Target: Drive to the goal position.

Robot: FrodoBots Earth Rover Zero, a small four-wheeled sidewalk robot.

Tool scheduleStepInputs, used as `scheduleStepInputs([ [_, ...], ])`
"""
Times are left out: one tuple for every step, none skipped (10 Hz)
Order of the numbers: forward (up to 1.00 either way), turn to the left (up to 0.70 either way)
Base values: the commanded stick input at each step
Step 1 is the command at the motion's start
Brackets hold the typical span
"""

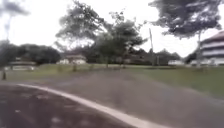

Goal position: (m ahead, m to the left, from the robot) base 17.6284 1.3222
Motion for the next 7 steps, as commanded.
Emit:
scheduleStepInputs([
  [0.70,0.00],
  [0.70,0.00],
  [0.70,0.00],
  [0.70,0.00],
  [0.70,0.00],
  [0.70,0.16],
  [0.70,0.33],
])
